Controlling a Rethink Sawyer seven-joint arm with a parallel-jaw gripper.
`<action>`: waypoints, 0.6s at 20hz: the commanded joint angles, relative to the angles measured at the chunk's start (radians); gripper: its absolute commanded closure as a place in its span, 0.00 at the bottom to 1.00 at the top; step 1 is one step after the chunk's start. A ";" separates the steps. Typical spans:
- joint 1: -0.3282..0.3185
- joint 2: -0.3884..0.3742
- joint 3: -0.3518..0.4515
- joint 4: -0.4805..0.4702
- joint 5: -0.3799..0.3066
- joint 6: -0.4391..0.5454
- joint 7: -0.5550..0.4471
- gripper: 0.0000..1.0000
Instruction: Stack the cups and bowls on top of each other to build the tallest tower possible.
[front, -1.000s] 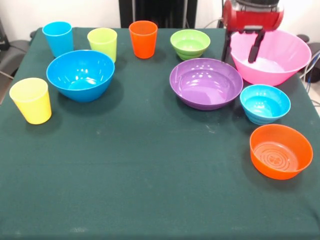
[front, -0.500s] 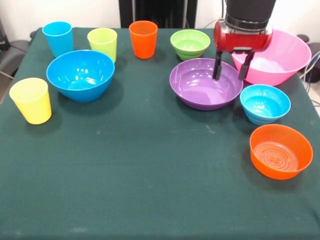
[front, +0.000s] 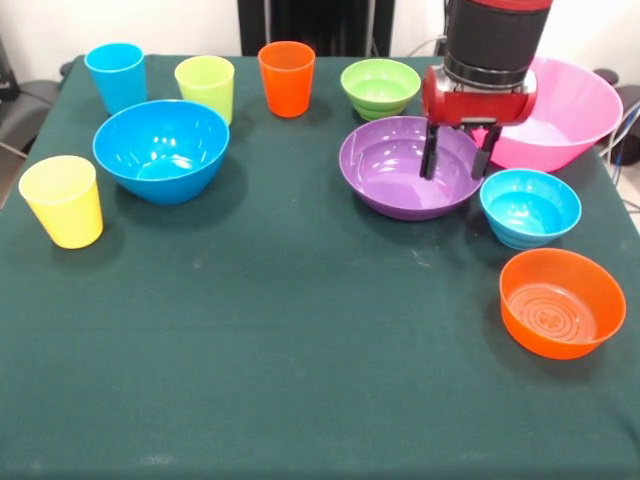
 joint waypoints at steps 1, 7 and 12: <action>0.008 0.069 0.081 -0.094 -0.016 -0.062 0.097 0.00; 0.022 0.091 0.076 -0.117 -0.011 -0.066 0.111 0.00; 0.046 0.103 0.062 -0.121 -0.003 -0.078 0.140 0.00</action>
